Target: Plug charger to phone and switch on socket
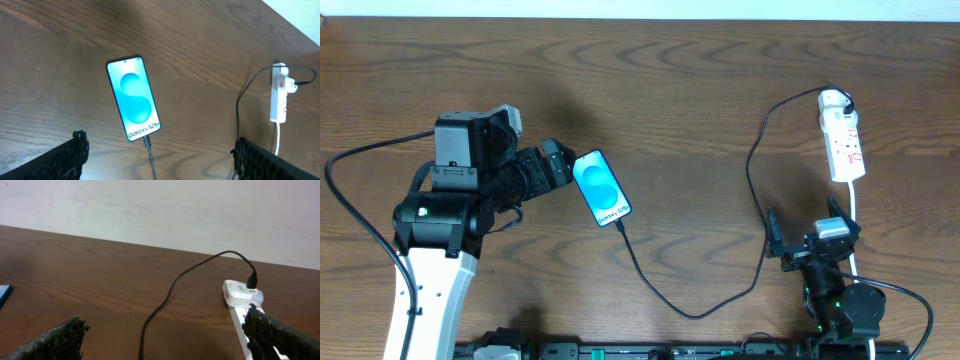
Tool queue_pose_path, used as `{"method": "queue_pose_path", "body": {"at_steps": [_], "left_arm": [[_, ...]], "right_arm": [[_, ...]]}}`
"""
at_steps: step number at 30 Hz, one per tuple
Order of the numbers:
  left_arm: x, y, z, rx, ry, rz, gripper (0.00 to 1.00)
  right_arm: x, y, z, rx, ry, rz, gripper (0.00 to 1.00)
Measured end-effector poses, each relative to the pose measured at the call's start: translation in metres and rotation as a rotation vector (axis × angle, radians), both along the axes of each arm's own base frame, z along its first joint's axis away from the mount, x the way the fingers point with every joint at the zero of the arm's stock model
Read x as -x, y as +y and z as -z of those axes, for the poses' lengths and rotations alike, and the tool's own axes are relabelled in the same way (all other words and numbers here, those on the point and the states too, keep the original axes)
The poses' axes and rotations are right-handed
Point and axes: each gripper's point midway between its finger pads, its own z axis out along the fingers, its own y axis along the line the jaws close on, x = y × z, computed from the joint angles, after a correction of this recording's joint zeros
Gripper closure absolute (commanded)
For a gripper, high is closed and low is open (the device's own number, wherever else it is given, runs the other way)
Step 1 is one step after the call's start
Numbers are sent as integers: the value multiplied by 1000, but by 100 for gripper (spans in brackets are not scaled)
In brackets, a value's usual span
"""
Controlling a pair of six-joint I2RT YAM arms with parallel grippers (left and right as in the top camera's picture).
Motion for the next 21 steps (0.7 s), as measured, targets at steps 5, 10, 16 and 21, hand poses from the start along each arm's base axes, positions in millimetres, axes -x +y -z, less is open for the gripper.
{"method": "queue_pose_path", "body": {"at_steps": [5, 10, 16, 21], "left_arm": [[2, 12, -8, -56, -43, -47, 6], [10, 30, -37, -163, -261, -71, 6], [17, 39, -65, -329, -569, -2, 6], [22, 51, -64, -432, -688, 2, 6]], "right_arm": [[0, 0, 0, 0, 0, 0, 1], [0, 0, 0, 0, 0, 1, 1], [0, -1, 0, 0, 0, 3, 1], [0, -1, 0, 0, 0, 4, 1]]}}
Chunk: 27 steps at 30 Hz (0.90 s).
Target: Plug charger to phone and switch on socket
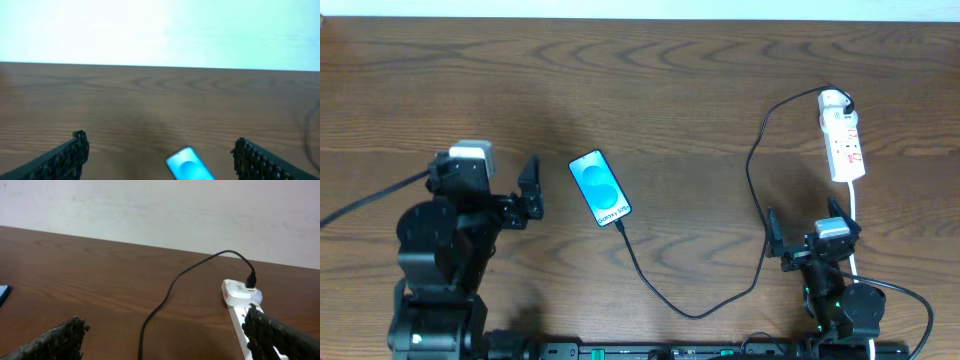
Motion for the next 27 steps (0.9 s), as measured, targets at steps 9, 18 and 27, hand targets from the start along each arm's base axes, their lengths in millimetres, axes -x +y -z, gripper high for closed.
{"method": "queue_pose_path", "body": {"at_steps": [9, 18, 27], "left_arm": [[10, 18, 26, -77, -97, -54, 6], [18, 20, 60, -106, -164, -60, 6], [26, 19, 92, -113, -188, -69, 6]], "right_arm": [[0, 0, 0, 0, 0, 0, 1], [0, 0, 0, 0, 0, 0, 1], [0, 0, 0, 0, 0, 0, 1]]}}
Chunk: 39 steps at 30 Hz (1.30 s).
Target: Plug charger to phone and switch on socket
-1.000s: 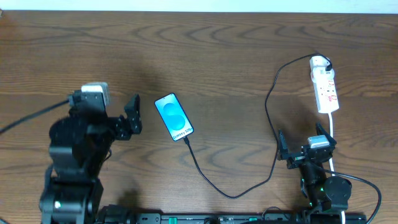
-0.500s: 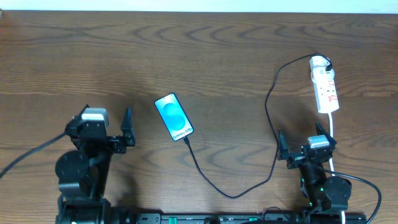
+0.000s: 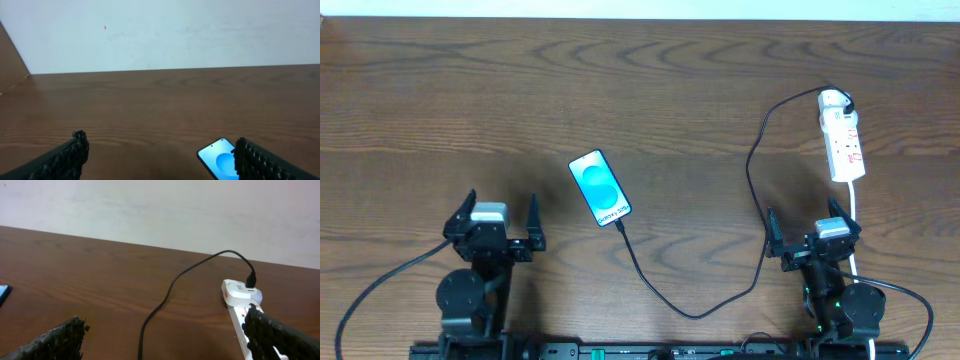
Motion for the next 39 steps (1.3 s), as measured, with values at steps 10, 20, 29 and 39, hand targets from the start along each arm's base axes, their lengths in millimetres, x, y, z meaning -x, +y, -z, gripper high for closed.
{"method": "queue_pose_path", "body": {"at_steps": [10, 20, 29, 39], "left_arm": [[4, 2, 23, -5, -38, -13, 6], [3, 2, 34, -13, -32, -23, 6], [2, 4, 45, -28, -13, -31, 6], [2, 4, 45, -29, -13, -32, 6]], "right_arm": [[0, 0, 0, 0, 0, 0, 1], [0, 0, 0, 0, 0, 0, 1], [0, 0, 0, 0, 0, 0, 1], [0, 0, 0, 0, 0, 0, 1]]}}
